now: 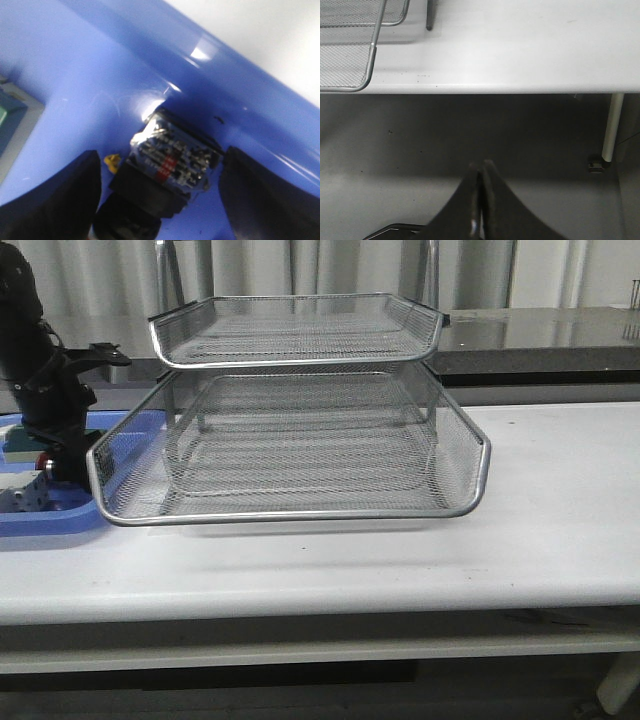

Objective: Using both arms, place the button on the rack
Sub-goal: 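Lift the red push button and carry it over the pulled-out mesh tray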

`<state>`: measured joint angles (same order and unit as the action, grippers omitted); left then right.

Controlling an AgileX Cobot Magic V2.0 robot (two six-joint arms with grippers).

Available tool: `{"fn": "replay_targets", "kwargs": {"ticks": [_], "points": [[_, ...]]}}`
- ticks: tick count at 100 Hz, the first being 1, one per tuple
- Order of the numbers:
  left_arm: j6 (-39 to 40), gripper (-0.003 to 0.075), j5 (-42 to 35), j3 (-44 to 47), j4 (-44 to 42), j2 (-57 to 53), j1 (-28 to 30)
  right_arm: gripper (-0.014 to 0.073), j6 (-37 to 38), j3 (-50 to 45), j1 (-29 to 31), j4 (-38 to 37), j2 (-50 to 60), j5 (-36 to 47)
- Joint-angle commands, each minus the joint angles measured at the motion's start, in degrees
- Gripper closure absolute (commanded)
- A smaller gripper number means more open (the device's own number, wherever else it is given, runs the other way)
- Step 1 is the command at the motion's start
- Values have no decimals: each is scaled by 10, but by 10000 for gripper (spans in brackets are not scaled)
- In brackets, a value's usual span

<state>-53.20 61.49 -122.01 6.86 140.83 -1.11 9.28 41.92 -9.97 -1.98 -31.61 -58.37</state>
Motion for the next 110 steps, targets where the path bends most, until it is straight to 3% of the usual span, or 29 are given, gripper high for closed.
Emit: {"fn": "replay_targets", "kwargs": {"ticks": [1,19,34,53,69,110], "points": [[-2,341,-7,-10,1,-26,0,660,-2,20,1,-8,-1,29],[-2,599,-6,-12,1,-32,0,660,-2,20,1,-8,-1,28],[-2,741,22,-33,1,-44,0,660,-2,20,1,-8,-1,28],[25,741,116,-121,2,-46,0,660,-2,20,1,-8,-1,27],[65,741,115,-158,4,-70,0,660,-2,20,1,-8,-1,25],[128,741,115,-136,5,-193,-1,660,-2,20,1,-8,-1,25]]}}
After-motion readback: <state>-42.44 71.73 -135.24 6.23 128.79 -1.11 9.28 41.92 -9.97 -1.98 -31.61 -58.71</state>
